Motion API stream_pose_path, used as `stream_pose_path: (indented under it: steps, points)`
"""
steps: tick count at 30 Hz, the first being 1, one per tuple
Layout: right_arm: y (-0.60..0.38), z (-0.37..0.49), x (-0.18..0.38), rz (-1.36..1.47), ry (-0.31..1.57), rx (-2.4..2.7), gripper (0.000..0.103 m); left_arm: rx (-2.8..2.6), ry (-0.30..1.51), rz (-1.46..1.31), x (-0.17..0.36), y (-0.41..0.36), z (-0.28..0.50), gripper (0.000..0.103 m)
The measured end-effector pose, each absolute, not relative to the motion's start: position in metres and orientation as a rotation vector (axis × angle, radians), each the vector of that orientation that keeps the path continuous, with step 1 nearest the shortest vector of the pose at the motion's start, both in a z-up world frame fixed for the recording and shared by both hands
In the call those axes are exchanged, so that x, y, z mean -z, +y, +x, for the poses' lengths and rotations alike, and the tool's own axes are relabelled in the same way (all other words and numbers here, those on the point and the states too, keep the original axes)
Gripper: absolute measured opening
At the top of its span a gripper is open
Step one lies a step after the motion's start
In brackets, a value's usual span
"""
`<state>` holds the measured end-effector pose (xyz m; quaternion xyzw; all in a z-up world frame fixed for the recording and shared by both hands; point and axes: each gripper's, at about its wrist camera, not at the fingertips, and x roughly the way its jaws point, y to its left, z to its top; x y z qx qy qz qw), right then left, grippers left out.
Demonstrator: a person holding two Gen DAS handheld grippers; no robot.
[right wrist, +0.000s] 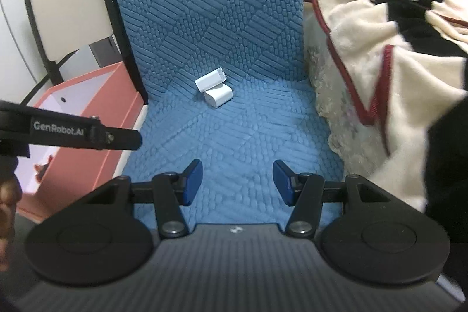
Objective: Organize rigid objects
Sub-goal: 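Move both tools back toward the two white chargers on the chair seat, then grasp the stacked white chargers with the left tool while the right tool grasps the lower charger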
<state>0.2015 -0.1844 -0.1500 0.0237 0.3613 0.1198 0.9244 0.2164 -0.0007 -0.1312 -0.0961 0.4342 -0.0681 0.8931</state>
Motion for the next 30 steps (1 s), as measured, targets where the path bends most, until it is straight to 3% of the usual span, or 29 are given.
stream_pose_path:
  steps: [10, 14, 28, 30]
  points:
    - [-0.186, 0.275, 0.178, 0.04, 0.754, -0.218, 0.056, 0.152, 0.913, -0.27, 0.172, 0.019, 0.301, 0.032]
    - [-0.184, 0.299, 0.185, 0.03, 0.758, -0.22, 0.056, 0.16, 0.901, -0.255, 0.183, 0.016, 0.328, 0.044]
    - [-0.157, 0.355, 0.205, -0.086, 0.783, -0.322, 0.056, 0.138, 0.899, -0.361, 0.204, 0.038, 0.404, 0.048]
    - [-0.152, 0.363, 0.21, -0.11, 0.793, -0.345, 0.061, 0.136, 0.896, -0.397, 0.204, 0.044, 0.412, 0.055]
